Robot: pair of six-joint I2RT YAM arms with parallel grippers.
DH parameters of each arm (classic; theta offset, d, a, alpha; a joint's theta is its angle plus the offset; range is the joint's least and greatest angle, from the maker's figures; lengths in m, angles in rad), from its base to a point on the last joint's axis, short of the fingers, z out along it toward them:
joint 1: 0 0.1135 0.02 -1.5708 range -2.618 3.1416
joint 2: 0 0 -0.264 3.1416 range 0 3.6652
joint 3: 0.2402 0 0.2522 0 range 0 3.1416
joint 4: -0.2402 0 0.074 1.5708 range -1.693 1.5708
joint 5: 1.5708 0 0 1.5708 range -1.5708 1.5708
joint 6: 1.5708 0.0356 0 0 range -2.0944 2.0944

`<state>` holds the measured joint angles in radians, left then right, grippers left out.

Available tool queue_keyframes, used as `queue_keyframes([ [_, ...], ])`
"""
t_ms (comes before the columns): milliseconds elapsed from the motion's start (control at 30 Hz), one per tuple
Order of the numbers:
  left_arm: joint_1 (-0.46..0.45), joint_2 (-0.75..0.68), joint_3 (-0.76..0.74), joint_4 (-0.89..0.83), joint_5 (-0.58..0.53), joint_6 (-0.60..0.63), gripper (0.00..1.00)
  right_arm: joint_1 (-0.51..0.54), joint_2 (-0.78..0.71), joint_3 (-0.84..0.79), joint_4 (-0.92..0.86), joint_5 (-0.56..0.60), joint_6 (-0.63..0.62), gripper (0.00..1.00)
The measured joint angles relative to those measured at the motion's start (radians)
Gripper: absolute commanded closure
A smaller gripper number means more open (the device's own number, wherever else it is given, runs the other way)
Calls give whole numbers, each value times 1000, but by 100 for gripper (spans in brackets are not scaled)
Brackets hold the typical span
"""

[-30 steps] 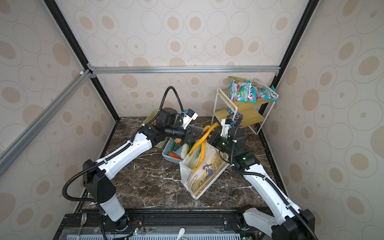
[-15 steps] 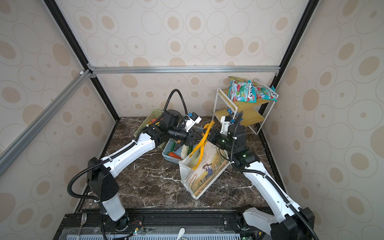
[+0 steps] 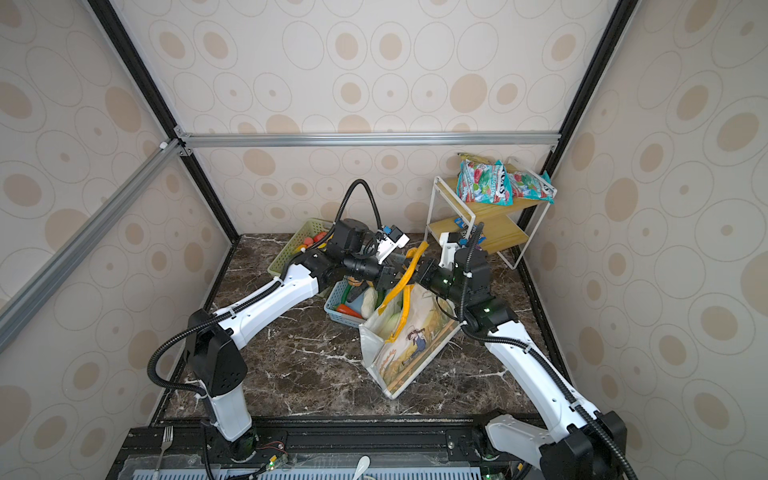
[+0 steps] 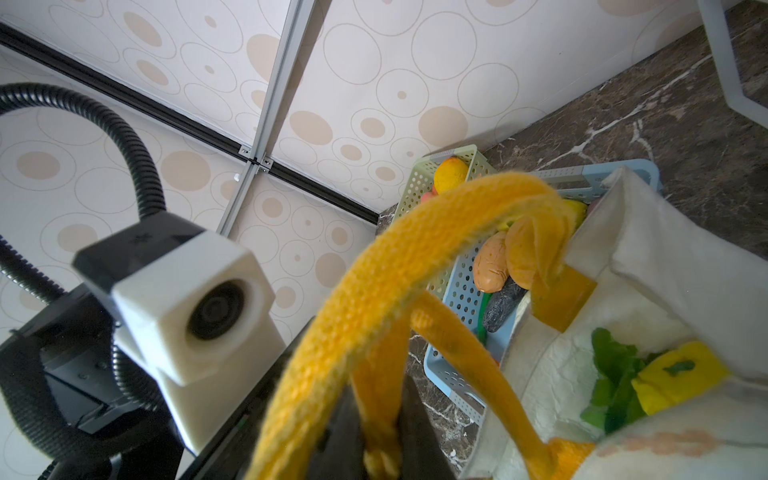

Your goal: Place the food into the grocery bag and tie it

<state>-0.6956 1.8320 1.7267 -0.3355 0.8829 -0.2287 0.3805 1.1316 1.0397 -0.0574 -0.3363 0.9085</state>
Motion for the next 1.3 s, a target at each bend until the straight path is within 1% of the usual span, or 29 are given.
queue_keyframes([
  [67,-1,0,2,3,2,-2,99,0,-7,14,-40,6,-22,68],
  [133,-1,0,2,7,2,-3,100,0,-18,26,-90,16,-45,63],
  [267,2,0,2,11,2,-10,100,-16,-53,45,-198,19,-87,58],
  [400,11,0,7,10,2,-13,100,-55,-103,46,-304,9,-138,58],
  [567,15,0,33,3,14,-12,100,-108,-145,43,-375,-35,-205,62],
  [733,15,0,51,-6,39,-9,100,-123,-112,22,-373,-107,-256,67],
  [1067,15,0,61,-13,80,-12,100,-123,-31,-26,-294,-251,-341,68],
  [1167,15,0,66,-10,92,-19,100,-123,-27,-50,-248,-296,-373,64],
  [1300,15,3,89,-10,108,-27,100,-123,-28,-116,-160,-370,-423,56],
])
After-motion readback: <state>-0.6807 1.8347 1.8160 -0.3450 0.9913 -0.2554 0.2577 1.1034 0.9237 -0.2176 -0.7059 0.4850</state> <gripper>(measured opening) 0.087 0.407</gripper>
